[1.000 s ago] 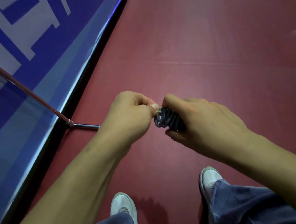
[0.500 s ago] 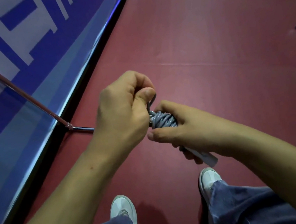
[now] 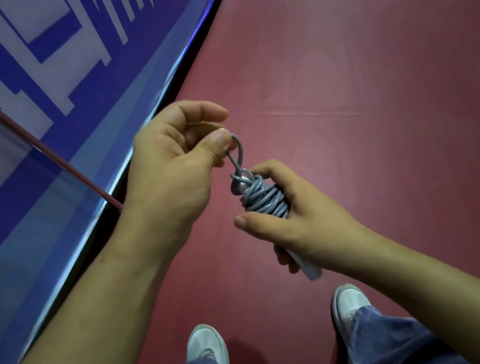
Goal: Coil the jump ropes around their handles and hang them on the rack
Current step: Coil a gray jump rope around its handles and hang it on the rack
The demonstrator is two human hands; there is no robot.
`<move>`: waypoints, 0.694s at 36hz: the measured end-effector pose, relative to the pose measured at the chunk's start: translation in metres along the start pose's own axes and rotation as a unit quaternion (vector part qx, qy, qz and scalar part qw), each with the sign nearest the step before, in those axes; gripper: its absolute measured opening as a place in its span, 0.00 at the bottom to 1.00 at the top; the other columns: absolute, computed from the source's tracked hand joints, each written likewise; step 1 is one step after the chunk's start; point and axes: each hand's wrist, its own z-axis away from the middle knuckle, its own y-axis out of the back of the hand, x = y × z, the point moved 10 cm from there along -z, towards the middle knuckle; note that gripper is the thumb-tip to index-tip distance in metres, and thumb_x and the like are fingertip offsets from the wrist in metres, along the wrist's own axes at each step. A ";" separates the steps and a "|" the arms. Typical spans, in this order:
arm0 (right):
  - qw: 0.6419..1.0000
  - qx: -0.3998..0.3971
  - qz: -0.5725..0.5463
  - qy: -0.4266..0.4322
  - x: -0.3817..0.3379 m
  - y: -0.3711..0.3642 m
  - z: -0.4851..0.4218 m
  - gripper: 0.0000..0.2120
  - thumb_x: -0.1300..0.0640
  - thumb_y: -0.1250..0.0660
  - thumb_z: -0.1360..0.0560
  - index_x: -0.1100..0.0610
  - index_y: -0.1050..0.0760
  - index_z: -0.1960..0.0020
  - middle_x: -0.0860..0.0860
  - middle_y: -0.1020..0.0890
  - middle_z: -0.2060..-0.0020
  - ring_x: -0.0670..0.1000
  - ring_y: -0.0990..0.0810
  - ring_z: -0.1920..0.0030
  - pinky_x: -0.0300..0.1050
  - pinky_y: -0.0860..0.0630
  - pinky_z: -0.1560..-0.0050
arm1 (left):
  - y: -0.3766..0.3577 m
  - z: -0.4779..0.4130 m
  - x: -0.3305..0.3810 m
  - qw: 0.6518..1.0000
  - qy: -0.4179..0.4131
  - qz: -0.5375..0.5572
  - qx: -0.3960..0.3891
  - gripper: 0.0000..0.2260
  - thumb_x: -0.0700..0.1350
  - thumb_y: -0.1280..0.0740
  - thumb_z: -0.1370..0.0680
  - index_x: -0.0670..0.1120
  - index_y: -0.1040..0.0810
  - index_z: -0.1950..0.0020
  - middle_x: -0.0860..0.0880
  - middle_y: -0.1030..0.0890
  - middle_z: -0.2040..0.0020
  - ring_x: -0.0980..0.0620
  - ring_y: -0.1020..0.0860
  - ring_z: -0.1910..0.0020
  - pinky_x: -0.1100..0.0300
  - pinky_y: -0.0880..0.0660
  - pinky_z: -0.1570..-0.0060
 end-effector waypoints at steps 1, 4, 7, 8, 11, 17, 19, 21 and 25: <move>0.999 0.023 0.012 0.021 -0.004 0.000 0.000 0.17 0.52 0.25 0.25 0.42 0.28 0.42 0.47 0.20 0.68 0.56 0.21 0.74 0.53 0.20 0.76 | 0.004 -0.001 0.002 1.000 0.000 0.011 0.014 0.09 0.34 0.31 0.21 0.48 0.19 0.48 0.52 0.17 0.61 0.53 0.18 0.59 0.59 0.19 0.53; 0.992 0.075 0.062 0.084 -0.018 -0.002 -0.003 0.17 0.51 0.25 0.24 0.41 0.28 0.40 0.38 0.20 0.66 0.43 0.22 0.73 0.38 0.24 0.72 | 0.015 -0.003 0.007 0.998 0.001 0.042 0.055 0.08 0.33 0.31 0.21 0.46 0.19 0.48 0.50 0.18 0.62 0.51 0.19 0.60 0.59 0.19 0.53; 0.981 0.105 0.108 0.121 -0.031 -0.006 -0.006 0.18 0.51 0.25 0.24 0.41 0.29 0.40 0.34 0.20 0.63 0.40 0.21 0.67 0.34 0.27 0.65 | 0.026 -0.003 0.013 0.996 -0.001 0.048 0.079 0.07 0.33 0.31 0.21 0.44 0.18 0.48 0.50 0.18 0.62 0.53 0.19 0.60 0.60 0.20 0.54; 0.977 0.114 0.123 0.129 -0.032 -0.006 -0.006 0.18 0.50 0.25 0.25 0.41 0.29 0.40 0.35 0.20 0.62 0.41 0.21 0.65 0.35 0.27 0.63 | 0.025 -0.003 0.014 0.996 -0.001 0.039 0.077 0.07 0.33 0.31 0.21 0.44 0.18 0.49 0.50 0.18 0.62 0.53 0.19 0.61 0.60 0.19 0.54; 0.973 0.118 0.138 0.146 -0.052 -0.006 -0.012 0.19 0.46 0.25 0.25 0.39 0.31 0.41 0.38 0.19 0.60 0.42 0.21 0.64 0.45 0.21 0.61 | 0.033 -0.009 0.032 0.999 -0.012 -0.001 0.052 0.07 0.34 0.30 0.21 0.46 0.17 0.51 0.50 0.16 0.61 0.54 0.18 0.60 0.60 0.19 0.54; 0.980 0.092 0.069 0.161 -0.114 -0.017 -0.024 0.20 0.53 0.24 0.28 0.38 0.30 0.43 0.44 0.17 0.57 0.53 0.18 0.63 0.60 0.18 0.58 | 0.069 -0.022 0.118 0.981 -0.078 -0.174 -0.029 0.06 0.38 0.29 0.21 0.48 0.15 0.48 0.54 0.15 0.60 0.65 0.19 0.63 0.69 0.23 0.59; 0.978 0.091 0.062 0.177 -0.140 -0.025 -0.024 0.21 0.55 0.25 0.28 0.38 0.29 0.43 0.45 0.17 0.57 0.53 0.18 0.63 0.59 0.18 0.57 | 0.083 -0.019 0.150 0.965 -0.108 -0.238 -0.026 0.06 0.37 0.29 0.21 0.47 0.15 0.48 0.56 0.16 0.60 0.67 0.21 0.66 0.74 0.26 0.61; 0.976 0.085 0.058 0.193 -0.170 -0.036 -0.023 0.20 0.56 0.24 0.29 0.41 0.28 0.43 0.43 0.16 0.58 0.47 0.20 0.63 0.56 0.18 0.55 | 0.101 -0.014 0.178 0.937 -0.141 -0.320 -0.008 0.06 0.38 0.29 0.21 0.47 0.15 0.49 0.56 0.16 0.60 0.65 0.20 0.62 0.69 0.24 0.58; 0.978 0.054 0.066 0.193 -0.213 -0.063 -0.021 0.19 0.57 0.25 0.30 0.41 0.27 0.46 0.46 0.16 0.62 0.55 0.17 0.65 0.55 0.18 0.57 | 0.132 -0.002 0.220 0.853 -0.198 -0.483 0.016 0.06 0.41 0.31 0.19 0.43 0.15 0.47 0.46 0.14 0.54 0.49 0.17 0.53 0.52 0.21 0.50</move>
